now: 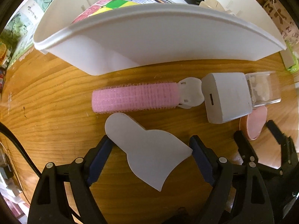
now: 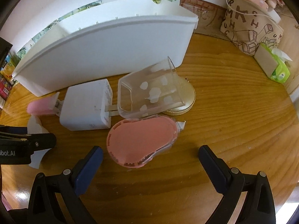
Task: Organize rigid objects
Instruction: 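Grasp the white plastic scraper with the left tool while the right tool grasps the pink compact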
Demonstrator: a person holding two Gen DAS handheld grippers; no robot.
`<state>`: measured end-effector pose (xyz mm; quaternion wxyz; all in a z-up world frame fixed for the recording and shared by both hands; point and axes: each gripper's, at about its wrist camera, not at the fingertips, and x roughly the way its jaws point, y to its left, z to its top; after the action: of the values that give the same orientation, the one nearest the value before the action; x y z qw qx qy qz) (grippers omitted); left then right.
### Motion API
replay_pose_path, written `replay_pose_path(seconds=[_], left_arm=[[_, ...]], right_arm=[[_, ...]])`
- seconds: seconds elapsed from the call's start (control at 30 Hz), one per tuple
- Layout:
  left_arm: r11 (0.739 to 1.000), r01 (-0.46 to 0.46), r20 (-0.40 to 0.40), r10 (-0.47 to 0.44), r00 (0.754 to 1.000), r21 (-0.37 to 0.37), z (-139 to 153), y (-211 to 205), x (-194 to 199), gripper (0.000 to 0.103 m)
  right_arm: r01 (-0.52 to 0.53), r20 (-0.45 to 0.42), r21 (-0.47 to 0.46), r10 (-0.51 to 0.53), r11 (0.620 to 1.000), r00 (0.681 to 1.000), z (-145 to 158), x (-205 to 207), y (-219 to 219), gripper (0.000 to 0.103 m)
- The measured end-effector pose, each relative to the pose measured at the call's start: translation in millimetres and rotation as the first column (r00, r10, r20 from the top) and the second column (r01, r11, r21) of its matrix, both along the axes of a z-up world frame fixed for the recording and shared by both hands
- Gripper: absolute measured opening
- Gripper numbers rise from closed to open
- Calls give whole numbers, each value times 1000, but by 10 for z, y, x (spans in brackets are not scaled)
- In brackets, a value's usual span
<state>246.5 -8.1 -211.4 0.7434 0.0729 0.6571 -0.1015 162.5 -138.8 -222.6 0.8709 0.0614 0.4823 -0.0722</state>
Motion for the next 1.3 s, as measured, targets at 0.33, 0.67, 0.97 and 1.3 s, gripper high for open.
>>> replay_pose_path(seconds=[0.33,0.67,0.97,1.3], left_arm=[[999,-5,5,5,1000,34,-49,-291,-17,84],[1000,5,14,-5,1000,26,35,-230,-78,68],[1000,-7,-7,7,1000,-14,65,-175,-122,67],[997,-7,-43,3,999,-73,70,-4,-218,67]], right_arm=[[-38,52,-13,39,999,998,22,-18,-31,92],[-69,63,-14,70,998,996,72,-64,29,77],[-64,42,11,63,998,997,80,-109,-5,77],[-57,55,-1,57,998,997,170,-289,74,77]])
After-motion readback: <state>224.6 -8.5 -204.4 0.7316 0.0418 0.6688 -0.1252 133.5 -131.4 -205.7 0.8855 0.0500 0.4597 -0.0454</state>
